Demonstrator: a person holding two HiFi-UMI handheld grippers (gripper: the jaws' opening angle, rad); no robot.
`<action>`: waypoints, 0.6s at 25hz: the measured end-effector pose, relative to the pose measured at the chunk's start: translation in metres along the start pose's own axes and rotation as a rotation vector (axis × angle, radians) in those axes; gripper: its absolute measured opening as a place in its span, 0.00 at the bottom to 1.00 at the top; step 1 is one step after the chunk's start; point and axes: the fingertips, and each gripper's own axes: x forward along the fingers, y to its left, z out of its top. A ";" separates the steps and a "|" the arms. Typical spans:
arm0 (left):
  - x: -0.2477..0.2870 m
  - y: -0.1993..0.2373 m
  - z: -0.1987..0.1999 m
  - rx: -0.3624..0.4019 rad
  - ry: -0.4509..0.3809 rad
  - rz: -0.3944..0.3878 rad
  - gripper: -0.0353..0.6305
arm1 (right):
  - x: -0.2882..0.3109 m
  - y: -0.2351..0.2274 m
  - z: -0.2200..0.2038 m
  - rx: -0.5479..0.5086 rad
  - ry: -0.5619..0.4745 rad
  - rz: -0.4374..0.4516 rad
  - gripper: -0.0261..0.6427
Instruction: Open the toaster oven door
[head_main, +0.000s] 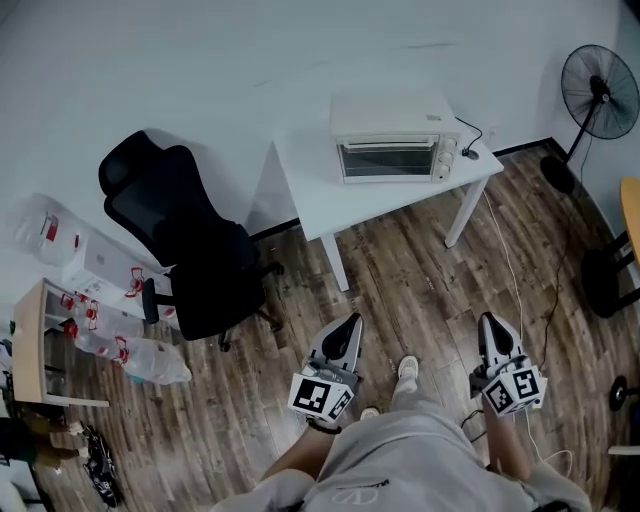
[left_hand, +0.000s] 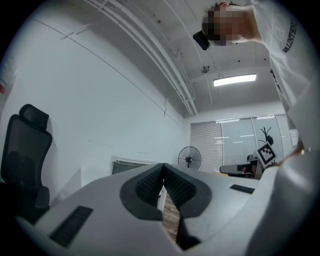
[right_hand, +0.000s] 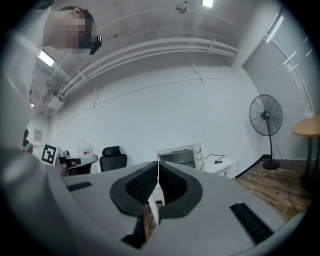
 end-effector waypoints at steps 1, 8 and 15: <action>0.012 0.003 0.000 0.004 0.000 0.002 0.06 | 0.012 -0.007 0.002 0.000 -0.002 0.011 0.07; 0.104 0.020 -0.008 0.007 0.017 0.029 0.06 | 0.091 -0.065 0.029 -0.024 -0.018 0.077 0.07; 0.165 0.028 -0.022 -0.020 0.024 0.065 0.06 | 0.148 -0.110 0.046 -0.074 0.001 0.136 0.07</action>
